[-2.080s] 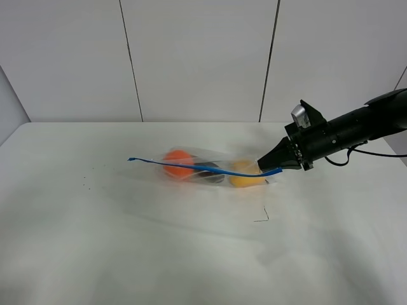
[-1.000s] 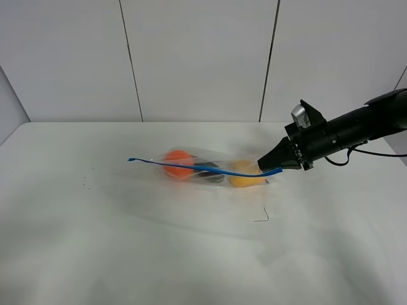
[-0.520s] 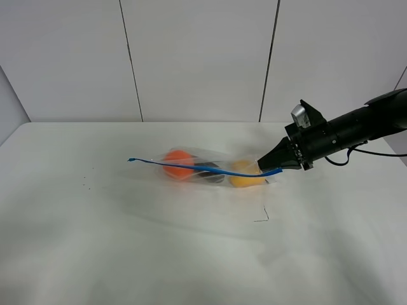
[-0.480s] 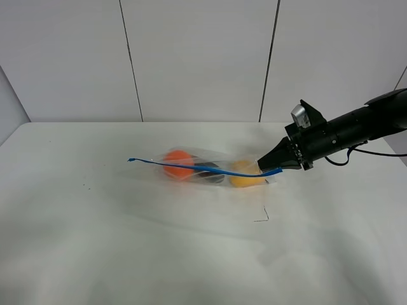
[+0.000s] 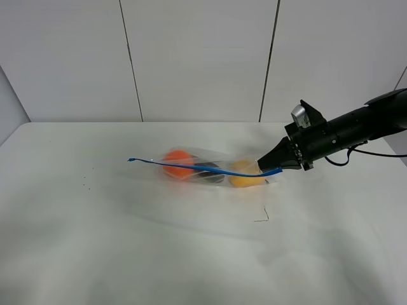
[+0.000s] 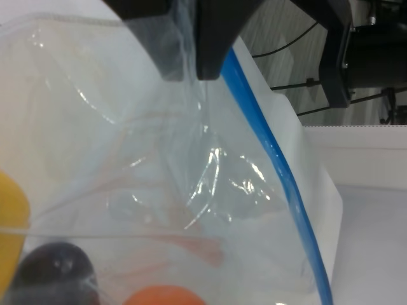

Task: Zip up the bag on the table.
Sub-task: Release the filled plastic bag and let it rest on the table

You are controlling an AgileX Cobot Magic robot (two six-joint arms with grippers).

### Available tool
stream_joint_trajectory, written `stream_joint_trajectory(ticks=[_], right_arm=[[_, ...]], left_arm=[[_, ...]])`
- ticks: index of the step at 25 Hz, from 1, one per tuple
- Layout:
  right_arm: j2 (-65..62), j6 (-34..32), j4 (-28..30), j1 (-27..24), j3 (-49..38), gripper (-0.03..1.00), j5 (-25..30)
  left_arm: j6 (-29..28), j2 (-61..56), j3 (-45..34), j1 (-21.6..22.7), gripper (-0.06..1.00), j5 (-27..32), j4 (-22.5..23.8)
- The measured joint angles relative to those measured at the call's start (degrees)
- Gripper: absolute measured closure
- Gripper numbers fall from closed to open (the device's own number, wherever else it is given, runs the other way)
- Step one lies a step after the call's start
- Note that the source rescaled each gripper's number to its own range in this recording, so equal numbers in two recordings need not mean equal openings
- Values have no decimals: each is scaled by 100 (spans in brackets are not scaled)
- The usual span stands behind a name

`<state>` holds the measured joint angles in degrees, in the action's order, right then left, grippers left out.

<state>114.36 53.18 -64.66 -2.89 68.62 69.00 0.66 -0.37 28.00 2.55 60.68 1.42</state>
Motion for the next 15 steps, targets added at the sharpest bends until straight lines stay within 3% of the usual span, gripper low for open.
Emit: stream_joint_trajectory(ticks=[2, 5, 7, 10, 15], right_arm=[[0, -19, 0, 0, 0, 78, 6], [0, -69, 0, 0, 0, 23, 6], [0, -151, 0, 0, 0, 7, 25], [-4, -186, 53, 0, 0, -1, 32], [-37, -434, 321, 0, 0, -3, -61]], left_arm=[[0, 0, 0, 0, -6, 0, 0], [0, 0, 0, 0, -6, 0, 0], [0, 0, 0, 0, -6, 0, 0], [0, 0, 0, 0, -6, 0, 0], [0, 0, 0, 0, -6, 0, 0]])
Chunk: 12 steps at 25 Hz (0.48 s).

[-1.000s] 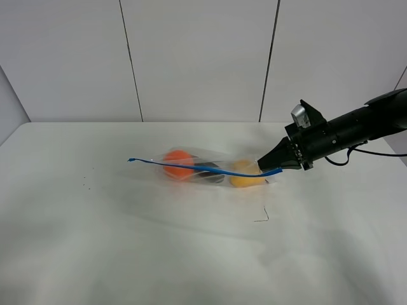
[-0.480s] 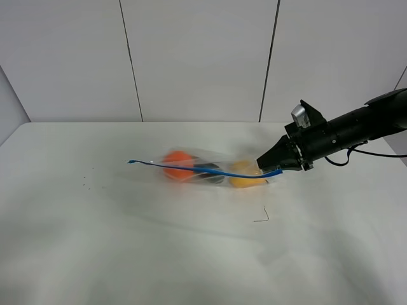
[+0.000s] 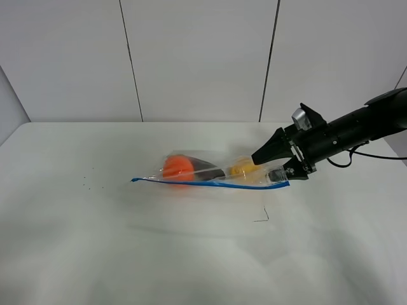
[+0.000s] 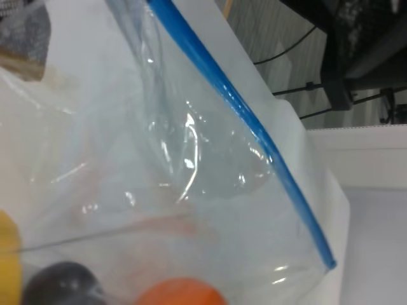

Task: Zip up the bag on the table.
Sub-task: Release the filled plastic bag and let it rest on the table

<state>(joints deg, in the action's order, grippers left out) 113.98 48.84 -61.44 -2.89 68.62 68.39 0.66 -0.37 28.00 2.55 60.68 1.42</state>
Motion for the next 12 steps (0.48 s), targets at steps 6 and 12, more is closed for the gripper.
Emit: stream_joint_trajectory(ticks=[6, 12], right_arm=[[-292, -193, 356, 0, 0, -3, -226], [-800, -548, 1055, 0, -5, -3, -424]], left_arm=[[0, 0, 0, 0, -6, 0, 0], [0, 0, 0, 0, -6, 0, 0]])
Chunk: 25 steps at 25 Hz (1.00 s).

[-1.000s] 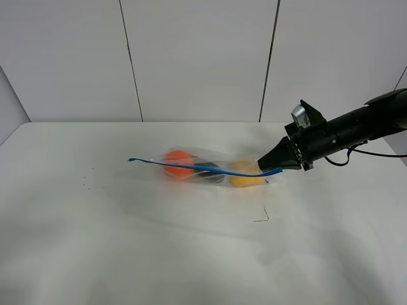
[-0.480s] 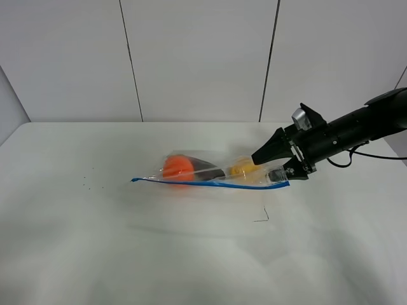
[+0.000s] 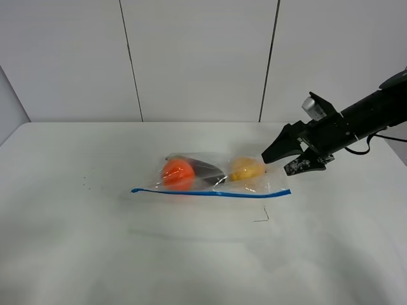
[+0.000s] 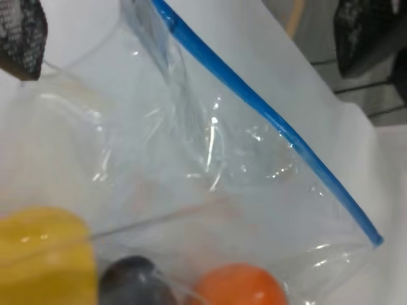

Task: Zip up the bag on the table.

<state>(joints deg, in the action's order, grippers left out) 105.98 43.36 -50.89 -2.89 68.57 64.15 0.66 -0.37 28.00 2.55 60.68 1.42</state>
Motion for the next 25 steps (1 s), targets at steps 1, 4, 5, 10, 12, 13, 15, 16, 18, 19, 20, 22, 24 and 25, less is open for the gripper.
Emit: stream_joint_trajectory(ticks=[1, 4, 5, 10, 12, 13, 15, 16, 18, 19, 20, 22, 24, 25], right_arm=[[-87, -134, 171, 0, 0, -3, -62], [-357, -678, 763, 0, 0, -3, -302], [-447, -907, 1025, 0, 0, -3, -407], [-783, -1813, 2363, 0, 0, -3, -691], [-856, -2119, 2942, 0, 0, -3, -704], [-893, -2307, 3168, 0, 0, -3, -704], [-948, -2642, 3686, 0, 0, -3, -716], [-975, -2828, 3930, 0, 0, -3, -727], [-1032, -3191, 4319, 0, 0, -3, -750], [-1060, -3363, 4486, 0, 0, -3, -756], [-1072, -3490, 4619, 0, 0, -3, -763], [-1080, -3667, 4794, 0, 0, -3, -732], [-1083, -3788, 4855, 0, 0, -3, -642], [-1091, -3821, 4860, 0, 0, -3, -603]], left_arm=[[0, 0, 0, 0, -6, 0, 0], [0, 0, 0, 0, -6, 0, 0], [0, 0, 0, 0, -6, 0, 0], [0, 0, 0, 0, -6, 0, 6], [0, 0, 0, 0, -6, 0, 11], [0, 0, 0, 0, -6, 0, 11], [0, 0, 0, 0, -6, 0, 11], [0, 0, 0, 0, -6, 0, 11], [0, 0, 0, 0, -6, 0, 11], [0, 0, 0, 0, -6, 0, 11], [0, 0, 0, 0, -6, 0, 11], [0, 0, 0, 0, -6, 0, 11], [0, 0, 0, 0, -6, 0, 11], [0, 0, 0, 0, -6, 0, 11]])
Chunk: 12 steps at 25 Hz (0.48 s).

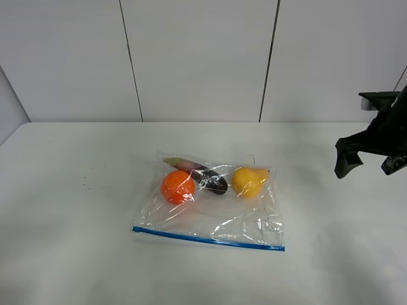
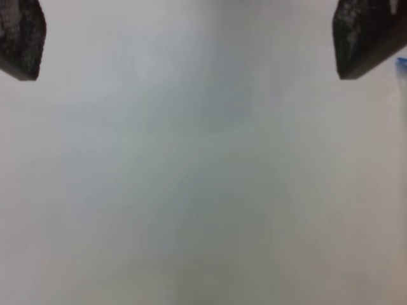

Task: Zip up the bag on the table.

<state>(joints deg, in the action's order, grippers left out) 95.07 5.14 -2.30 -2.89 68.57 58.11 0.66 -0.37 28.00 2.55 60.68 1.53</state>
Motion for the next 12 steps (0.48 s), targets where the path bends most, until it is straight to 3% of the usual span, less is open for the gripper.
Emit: stream_joint_trajectory(ticks=[5, 12], right_arm=[[-18, 8, -186, -36, 0, -3, 36], [-18, 805, -1087, -400, 0, -3, 30]], left_arm=[[0, 0, 0, 0, -6, 0, 0], [0, 0, 0, 0, -6, 0, 0]])
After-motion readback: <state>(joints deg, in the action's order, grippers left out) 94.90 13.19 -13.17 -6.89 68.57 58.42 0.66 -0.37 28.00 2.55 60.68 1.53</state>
